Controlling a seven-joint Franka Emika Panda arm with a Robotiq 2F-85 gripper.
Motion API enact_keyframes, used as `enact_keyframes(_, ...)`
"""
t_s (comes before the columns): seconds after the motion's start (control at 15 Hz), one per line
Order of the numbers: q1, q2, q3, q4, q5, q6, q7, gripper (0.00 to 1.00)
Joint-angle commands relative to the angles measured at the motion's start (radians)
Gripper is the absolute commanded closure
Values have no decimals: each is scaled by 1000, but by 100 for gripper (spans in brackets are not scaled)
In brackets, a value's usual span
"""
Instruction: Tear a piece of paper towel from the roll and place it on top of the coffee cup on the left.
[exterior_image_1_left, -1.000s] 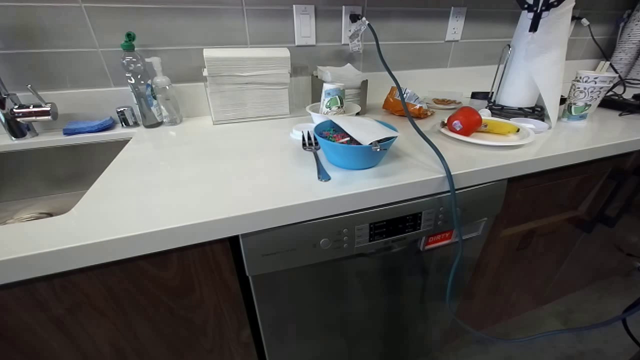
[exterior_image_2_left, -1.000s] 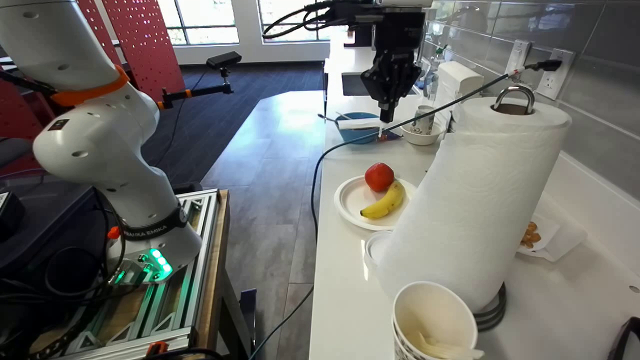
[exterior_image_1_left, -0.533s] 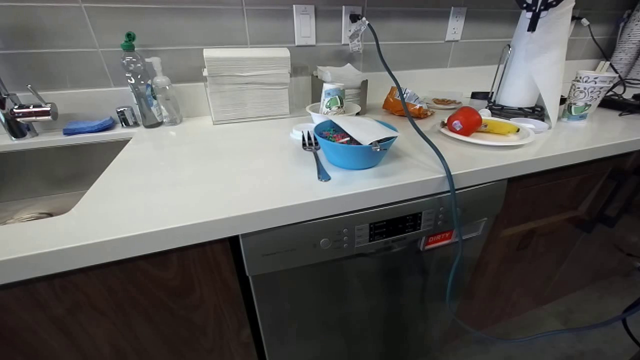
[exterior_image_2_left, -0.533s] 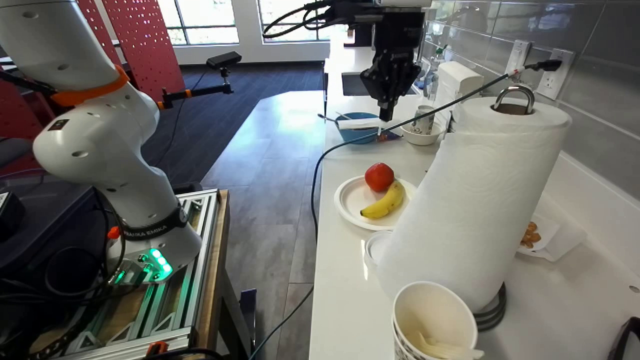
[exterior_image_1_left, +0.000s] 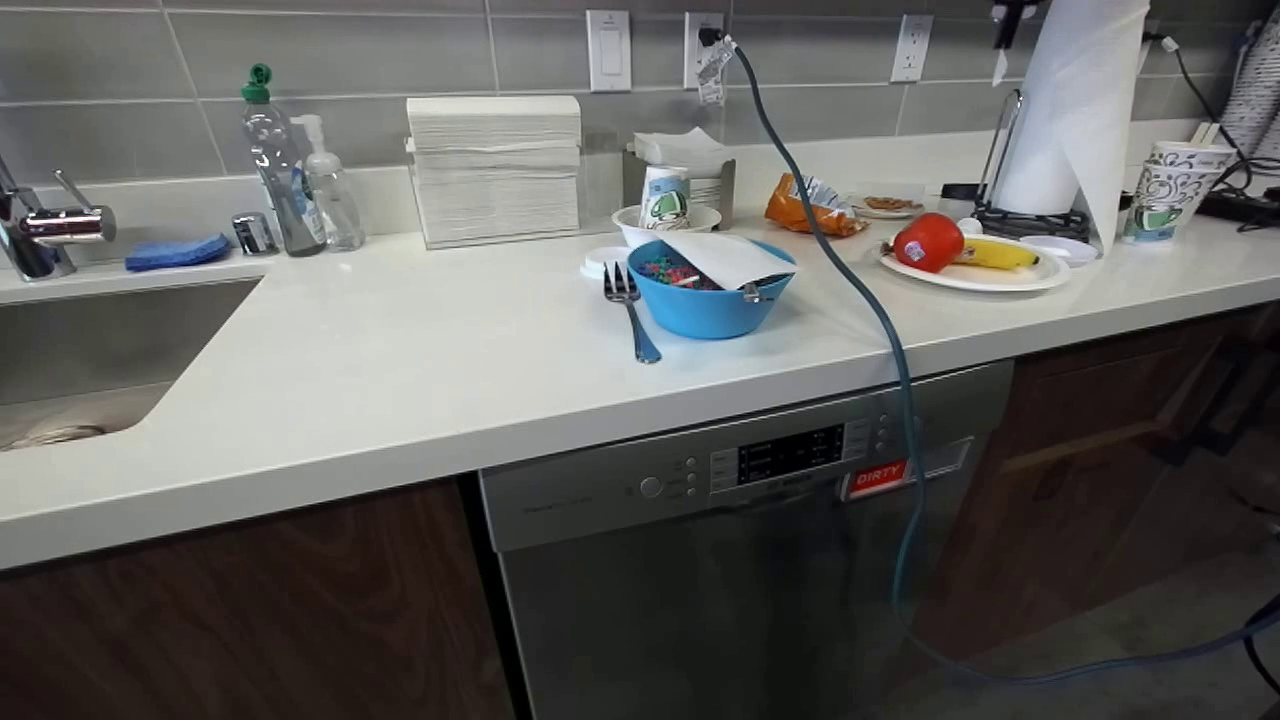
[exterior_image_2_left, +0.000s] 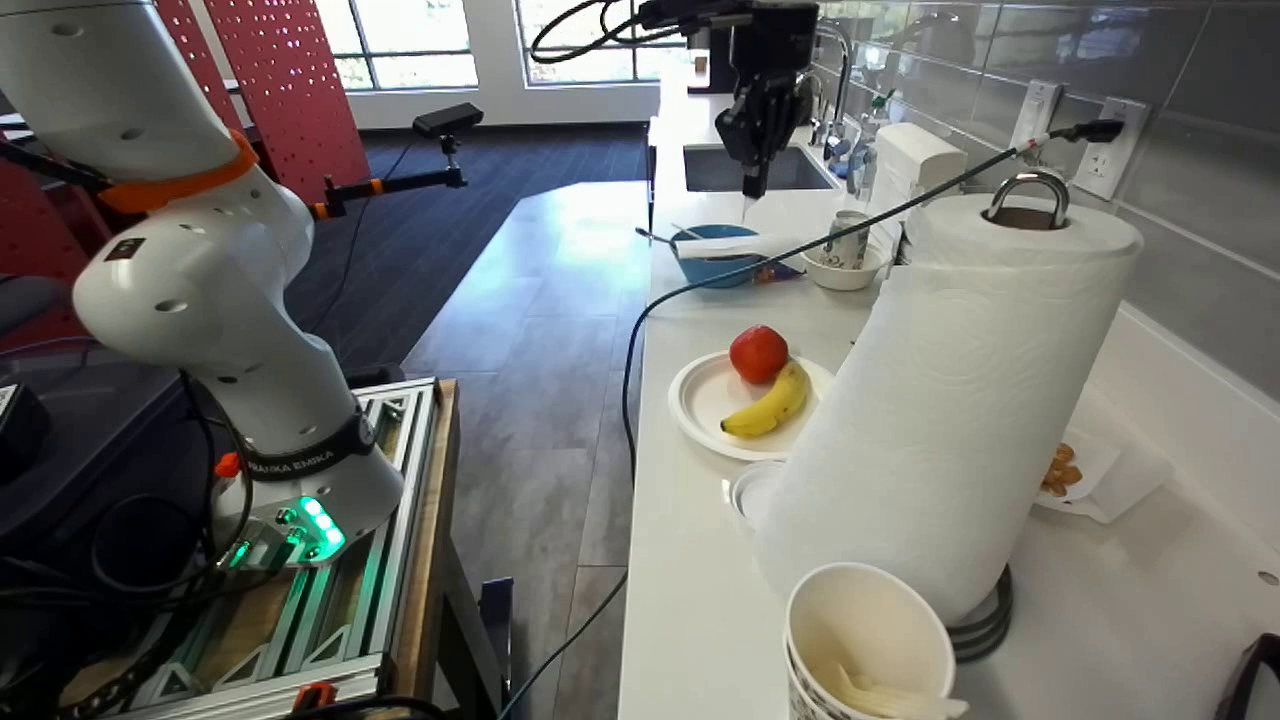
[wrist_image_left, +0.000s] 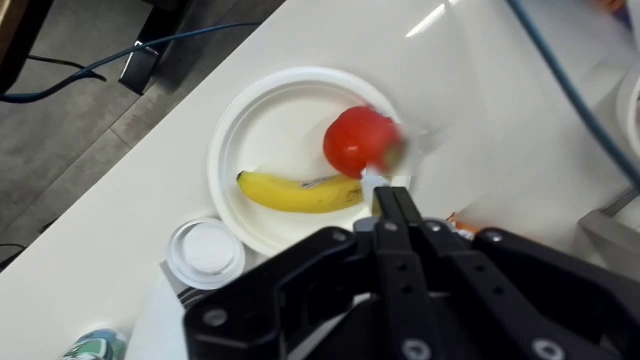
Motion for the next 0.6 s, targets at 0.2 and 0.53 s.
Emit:
enact_keyframes(0.2, 123, 108, 132, 184, 77, -12, 53, 100)
enact_keyframes(0.53, 215, 247, 203, 350, 4, 21, 146, 100)
